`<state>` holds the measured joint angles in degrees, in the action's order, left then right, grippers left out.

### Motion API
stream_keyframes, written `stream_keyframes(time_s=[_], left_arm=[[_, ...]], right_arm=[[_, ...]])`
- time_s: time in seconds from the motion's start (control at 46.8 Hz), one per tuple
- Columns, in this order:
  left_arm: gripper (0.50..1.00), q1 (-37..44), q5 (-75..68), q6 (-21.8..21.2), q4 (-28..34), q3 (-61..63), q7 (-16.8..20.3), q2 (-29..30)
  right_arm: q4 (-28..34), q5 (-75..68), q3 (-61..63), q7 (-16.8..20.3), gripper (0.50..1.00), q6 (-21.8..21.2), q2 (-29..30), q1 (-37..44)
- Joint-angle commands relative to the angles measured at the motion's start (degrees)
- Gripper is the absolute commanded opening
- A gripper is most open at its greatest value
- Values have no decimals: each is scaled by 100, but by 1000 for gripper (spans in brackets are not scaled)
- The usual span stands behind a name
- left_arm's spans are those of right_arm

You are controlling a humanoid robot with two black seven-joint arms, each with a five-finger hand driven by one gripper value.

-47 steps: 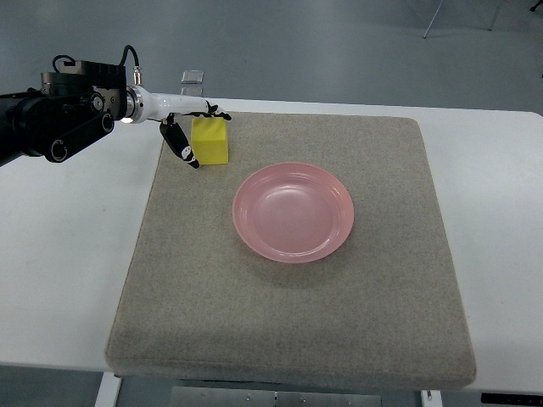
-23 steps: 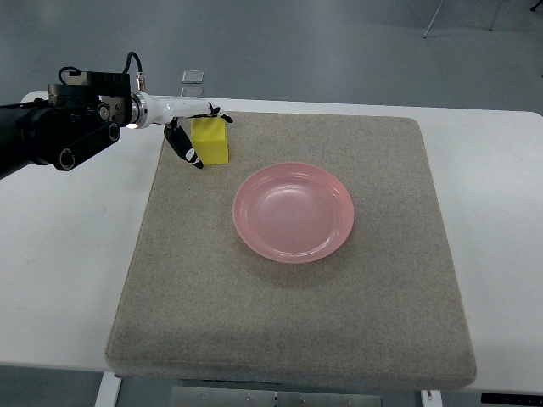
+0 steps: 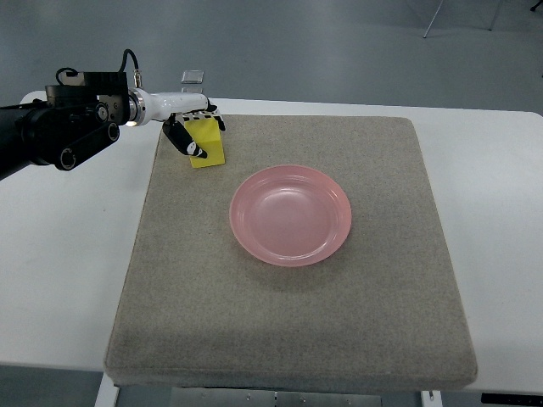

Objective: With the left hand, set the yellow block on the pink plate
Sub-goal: 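Close the left hand's fingers around the yellow cube, then lift the yellow cube and carry it over the pink plate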

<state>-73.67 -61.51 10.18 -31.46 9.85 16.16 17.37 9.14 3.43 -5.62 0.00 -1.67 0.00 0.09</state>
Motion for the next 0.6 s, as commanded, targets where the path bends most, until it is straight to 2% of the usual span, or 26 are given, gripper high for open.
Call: stream_keyframes(time_s=[0.0, 0.32, 0.491, 0.577], left_arm=[[572, -15, 33, -25, 8, -10, 1, -14], [596, -121, 262, 19, 535, -19, 10, -207], [600, -332, 350, 37, 430, -27, 10, -198], [600, -437, 350, 37, 176, -27, 10, -198]], right_arm=[[0, 0, 0, 0, 924, 0, 0, 0], [0, 0, 0, 0, 924, 0, 0, 0], [0, 0, 0, 0, 924, 0, 0, 0], [0, 0, 0, 0, 924, 0, 0, 0]])
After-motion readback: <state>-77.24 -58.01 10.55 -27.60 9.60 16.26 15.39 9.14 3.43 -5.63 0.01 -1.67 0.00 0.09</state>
